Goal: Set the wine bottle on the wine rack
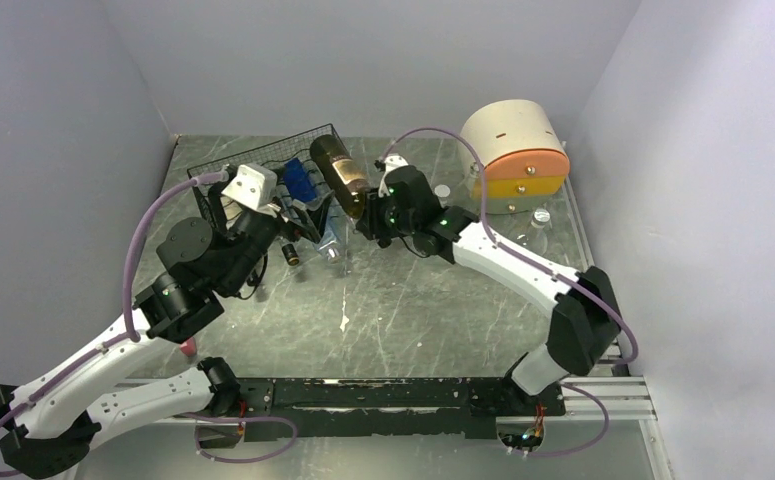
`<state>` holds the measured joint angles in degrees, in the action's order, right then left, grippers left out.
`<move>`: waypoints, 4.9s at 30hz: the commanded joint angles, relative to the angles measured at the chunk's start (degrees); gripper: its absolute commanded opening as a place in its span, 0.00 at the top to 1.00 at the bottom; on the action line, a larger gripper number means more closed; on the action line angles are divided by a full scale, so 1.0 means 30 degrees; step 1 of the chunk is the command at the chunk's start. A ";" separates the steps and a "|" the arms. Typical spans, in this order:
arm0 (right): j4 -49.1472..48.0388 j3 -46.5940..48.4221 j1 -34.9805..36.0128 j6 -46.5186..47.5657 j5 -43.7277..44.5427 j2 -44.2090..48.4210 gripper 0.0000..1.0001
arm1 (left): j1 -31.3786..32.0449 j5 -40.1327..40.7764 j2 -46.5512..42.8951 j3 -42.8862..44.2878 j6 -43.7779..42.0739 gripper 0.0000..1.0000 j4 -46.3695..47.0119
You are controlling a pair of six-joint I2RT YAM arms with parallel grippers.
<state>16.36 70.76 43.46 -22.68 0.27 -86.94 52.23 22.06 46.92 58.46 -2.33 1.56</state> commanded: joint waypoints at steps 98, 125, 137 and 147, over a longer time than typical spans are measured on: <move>0.5094 -0.4336 -1.0997 0.0034 1.2095 0.8090 0.28 | 0.0023 -0.3858 0.0973 0.0814 0.2448 0.01 -0.2064; 1.0595 -0.1290 -0.8384 0.0627 0.6677 0.8082 0.98 | 0.0023 -0.1008 0.2352 0.0367 0.2852 0.01 -0.1330; 0.6872 -0.2247 -0.6008 0.1346 -0.1681 0.9135 1.00 | -0.0075 0.0767 0.3507 0.0496 0.3854 0.01 -0.2159; -0.1418 -0.5910 -0.3055 -0.0127 -0.2853 0.8899 1.00 | -0.2461 -0.1499 0.3419 -0.0431 0.7436 0.01 -0.4352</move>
<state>31.62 57.25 31.00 -19.88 -6.20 -62.48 47.81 21.87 57.74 58.72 14.13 -8.45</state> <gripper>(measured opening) 0.389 0.994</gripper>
